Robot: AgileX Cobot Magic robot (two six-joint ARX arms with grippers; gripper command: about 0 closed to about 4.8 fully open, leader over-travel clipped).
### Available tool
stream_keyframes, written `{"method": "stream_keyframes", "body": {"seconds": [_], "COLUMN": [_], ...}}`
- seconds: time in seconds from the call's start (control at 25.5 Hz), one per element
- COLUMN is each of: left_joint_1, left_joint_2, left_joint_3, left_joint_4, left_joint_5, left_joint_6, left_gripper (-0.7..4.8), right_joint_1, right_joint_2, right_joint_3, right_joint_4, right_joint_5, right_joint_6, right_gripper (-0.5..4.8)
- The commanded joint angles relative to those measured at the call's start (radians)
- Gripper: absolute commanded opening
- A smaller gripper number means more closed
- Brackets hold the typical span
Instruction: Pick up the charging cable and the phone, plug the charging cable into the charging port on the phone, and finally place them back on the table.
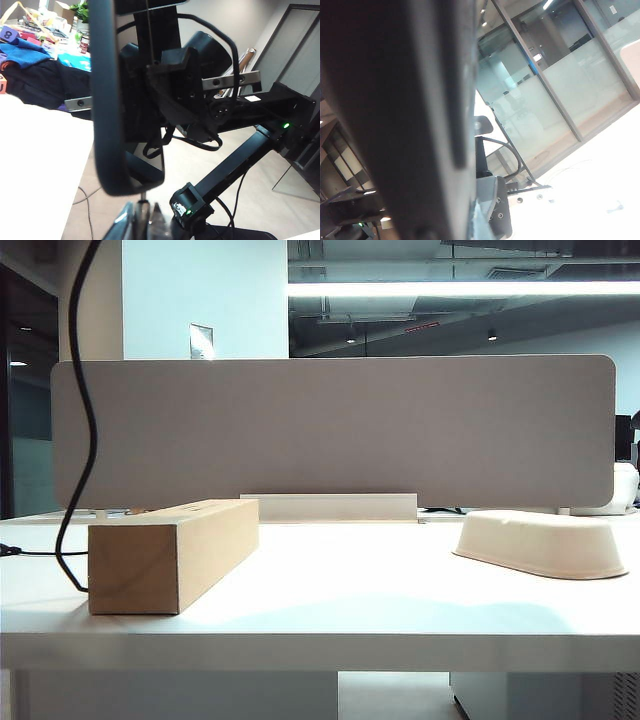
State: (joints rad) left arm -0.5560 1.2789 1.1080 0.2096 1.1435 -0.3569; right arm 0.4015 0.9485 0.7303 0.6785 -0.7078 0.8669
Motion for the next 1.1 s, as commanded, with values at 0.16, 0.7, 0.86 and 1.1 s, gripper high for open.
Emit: {"method": "stream_keyframes", "body": {"seconds": [0.16,0.7,0.86,1.1], "left_joint_1": [-0.004,-0.003,0.005,0.004], "left_joint_2": [0.000,0.015,0.015,0.015], "left_joint_3": [0.005,0.005,0.005,0.005], "left_joint_4": [0.090,0.068,0.009,-0.037], "left_joint_5": [-0.025,-0.022,-0.021,-0.002], "left_joint_6": [-0.021,-0.024,-0.017,-0.013], "left_gripper": [-0.06,-0.05,0.38,0.72], "right_joint_1": [0.005,0.021,0.021,0.021], "right_joint_2": [0.014,0.014,0.014,0.014], "right_joint_3": [0.003,0.003,0.003,0.003], "right_joint_4": [-0.001,-0.019,-0.016,-0.016], "right_joint_5": [-0.042,-0.098,-0.069,-0.029], "right_joint_6": [-0.006,-0.006,-0.008,-0.029], "right_gripper": [-0.04,-0.05,-0.04,-0.05]}}
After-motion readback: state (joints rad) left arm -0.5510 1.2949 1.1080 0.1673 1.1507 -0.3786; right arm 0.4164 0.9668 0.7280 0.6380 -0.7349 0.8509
